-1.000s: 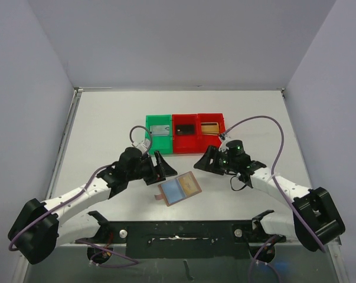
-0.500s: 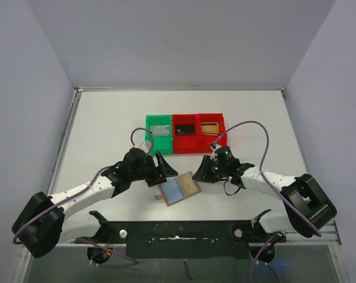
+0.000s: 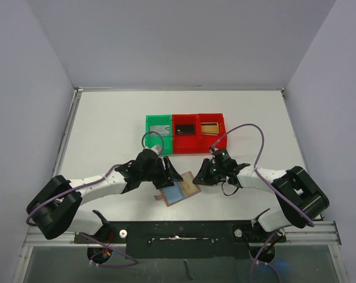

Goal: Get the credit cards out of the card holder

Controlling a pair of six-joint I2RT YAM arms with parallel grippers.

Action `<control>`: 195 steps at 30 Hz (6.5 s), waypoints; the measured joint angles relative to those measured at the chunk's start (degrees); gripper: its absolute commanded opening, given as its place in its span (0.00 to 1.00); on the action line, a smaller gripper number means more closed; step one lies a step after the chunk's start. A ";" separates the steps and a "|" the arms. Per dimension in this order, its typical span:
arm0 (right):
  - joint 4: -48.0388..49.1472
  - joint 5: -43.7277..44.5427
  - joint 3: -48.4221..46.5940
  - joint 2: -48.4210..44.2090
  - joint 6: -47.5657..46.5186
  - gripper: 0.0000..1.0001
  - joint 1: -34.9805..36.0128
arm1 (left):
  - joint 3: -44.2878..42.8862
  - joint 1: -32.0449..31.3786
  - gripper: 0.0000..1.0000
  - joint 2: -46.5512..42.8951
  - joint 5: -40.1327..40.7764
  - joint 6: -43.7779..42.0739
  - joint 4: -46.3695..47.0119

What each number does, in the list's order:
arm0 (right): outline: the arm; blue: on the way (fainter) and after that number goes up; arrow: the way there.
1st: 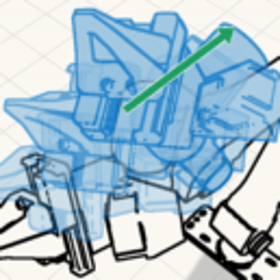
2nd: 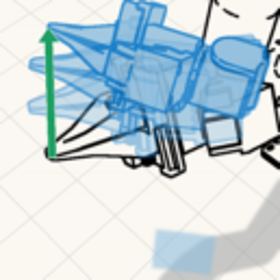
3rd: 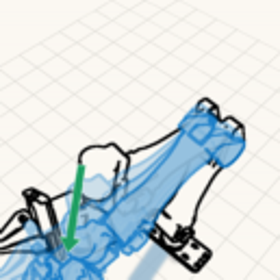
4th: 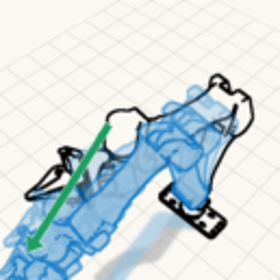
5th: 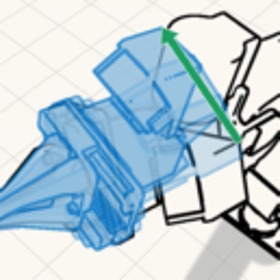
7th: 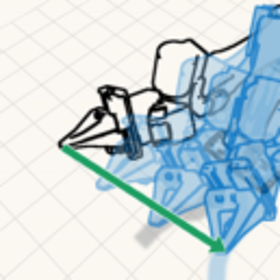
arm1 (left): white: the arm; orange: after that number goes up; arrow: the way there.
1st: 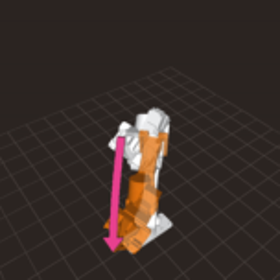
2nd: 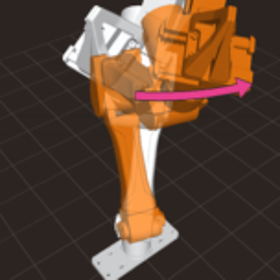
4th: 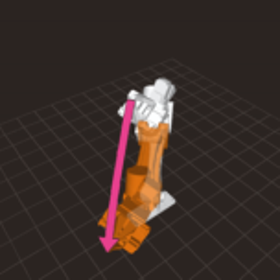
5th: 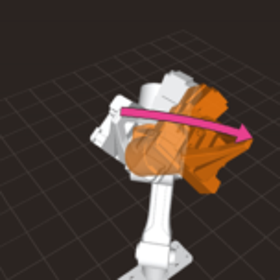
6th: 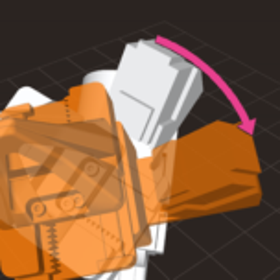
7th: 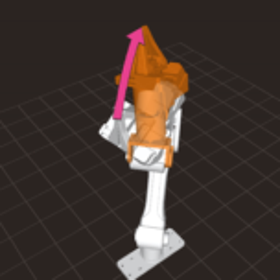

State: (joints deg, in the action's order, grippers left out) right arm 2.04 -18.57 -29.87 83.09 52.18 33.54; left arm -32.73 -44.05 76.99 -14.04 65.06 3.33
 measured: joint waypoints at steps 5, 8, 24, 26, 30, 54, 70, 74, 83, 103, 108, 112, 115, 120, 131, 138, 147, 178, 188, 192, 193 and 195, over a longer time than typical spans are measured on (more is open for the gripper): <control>3.65 0.33 2.38 -0.52 2.75 0.14 0.20 | -0.15 -1.64 0.48 2.89 0.50 1.05 0.44; 6.91 0.59 4.39 -1.11 4.79 0.14 0.48 | -0.15 -2.19 0.46 4.74 0.79 2.36 0.81; 15.50 -0.46 8.79 -1.07 10.34 0.15 1.18 | 0.15 -2.99 0.33 8.22 5.27 5.07 1.99; 15.50 -0.46 8.79 -1.07 10.45 0.15 1.18 | 0.72 -3.06 0.31 8.22 5.31 5.27 2.49; 15.54 -0.48 8.79 -1.07 10.49 0.15 1.53 | 1.25 -3.39 0.30 9.03 5.18 5.79 4.09; 17.16 -1.16 8.22 0.87 11.37 0.14 3.41 | 3.67 -3.89 0.22 9.25 6.12 6.97 8.68; 17.51 -1.99 7.56 2.10 11.37 0.14 3.72 | 10.54 -4.39 0.27 3.26 7.67 10.05 13.49; 17.51 -2.01 7.54 2.12 11.37 0.14 3.72 | 11.93 -4.39 0.17 3.37 7.61 10.95 15.82; 17.66 -2.25 7.37 2.47 11.43 0.14 3.74 | 13.27 -4.39 0.00 3.58 7.61 12.55 19.21; 17.46 -2.80 6.71 3.26 11.52 0.14 3.87 | 18.56 -4.61 0.00 -3.89 8.96 14.40 18.16; 17.20 -2.89 6.34 3.41 11.30 0.14 4.02 | 20.17 -4.61 0.00 -5.18 9.22 15.47 18.10; 16.28 -2.75 5.95 3.10 10.88 0.18 4.13 | 20.17 -4.61 0.00 -5.33 9.29 15.50 18.10; 13.07 -1.68 5.68 0.76 9.51 0.24 4.79 | 20.17 -4.61 0.00 -5.33 9.27 15.47 18.10; 5.16 0.39 5.44 -5.53 5.97 0.30 5.22 | 20.15 -4.61 0.00 -5.33 9.27 15.45 18.10; 5.68 -2.05 -1.51 1.01 3.06 0.26 12.28 | 20.15 -4.61 0.00 -5.33 9.27 15.32 18.08; 3.85 -1.36 -4.61 5.97 3.52 0.22 12.96 | 20.15 -4.61 0.14 -6.16 9.33 15.08 16.65; 2.78 -0.76 -5.09 6.32 4.04 0.20 13.00 | 20.15 -4.61 0.11 -7.34 9.38 15.13 15.89; 2.51 -0.52 -5.01 6.45 5.66 0.18 12.31 | 22.71 -4.61 0.25 -8.17 11.65 17.20 18.32; 5.95 -1.97 -3.08 6.49 6.82 0.18 10.99 | 22.60 -4.61 0.00 -3.30 10.54 17.11 23.47; 6.58 -2.51 -2.75 6.56 6.93 0.18 10.64 | 22.60 -4.61 0.00 -2.91 10.27 17.05 24.09; 6.75 -2.60 -2.64 6.58 6.95 0.18 10.58 | 22.60 -4.61 0.00 -2.84 10.23 17.05 24.17; 7.08 -2.73 -2.47 6.58 6.99 0.18 10.29 | 22.58 -4.61 0.00 -2.82 10.21 17.05 24.26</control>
State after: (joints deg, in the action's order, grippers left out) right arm 9.13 -21.30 -32.34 89.67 59.18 43.83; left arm -10.15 -48.66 74.17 -3.84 82.11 27.59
